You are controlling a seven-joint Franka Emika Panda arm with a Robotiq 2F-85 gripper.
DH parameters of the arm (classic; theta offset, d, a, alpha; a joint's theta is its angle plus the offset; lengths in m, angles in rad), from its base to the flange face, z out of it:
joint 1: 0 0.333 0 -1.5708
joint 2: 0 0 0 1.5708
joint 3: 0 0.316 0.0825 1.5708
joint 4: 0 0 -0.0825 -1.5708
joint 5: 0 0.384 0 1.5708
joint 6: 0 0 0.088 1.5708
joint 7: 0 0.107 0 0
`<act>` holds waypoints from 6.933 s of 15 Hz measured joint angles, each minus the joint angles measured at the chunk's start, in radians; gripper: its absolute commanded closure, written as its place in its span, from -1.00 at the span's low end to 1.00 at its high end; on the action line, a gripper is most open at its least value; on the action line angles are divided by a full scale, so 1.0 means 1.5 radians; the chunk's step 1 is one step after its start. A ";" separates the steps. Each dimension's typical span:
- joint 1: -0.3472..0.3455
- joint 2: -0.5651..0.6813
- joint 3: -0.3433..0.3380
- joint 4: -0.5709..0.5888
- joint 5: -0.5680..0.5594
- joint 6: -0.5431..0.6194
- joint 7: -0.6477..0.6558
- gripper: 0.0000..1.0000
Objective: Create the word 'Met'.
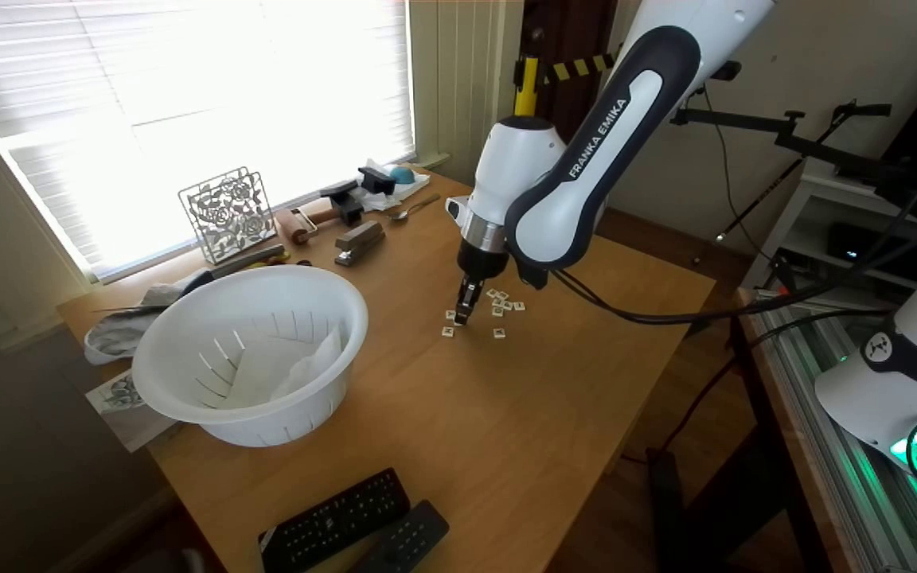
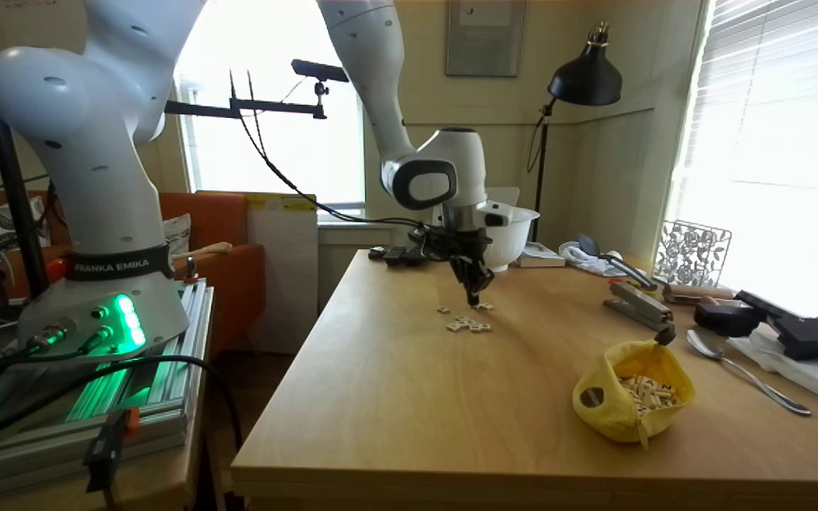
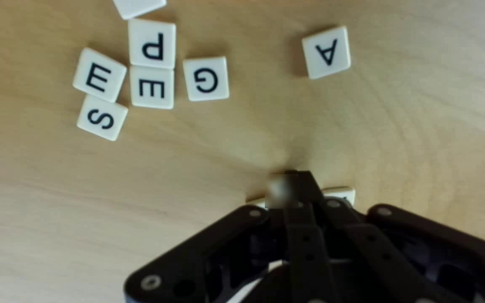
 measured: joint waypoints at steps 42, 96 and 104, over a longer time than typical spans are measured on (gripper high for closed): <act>0.031 0.009 0.002 0.024 0.000 0.017 0.044 1.00; -0.088 0.037 0.062 0.067 -0.025 -0.036 -0.204 1.00; -0.087 0.037 0.068 0.066 -0.025 -0.036 -0.203 1.00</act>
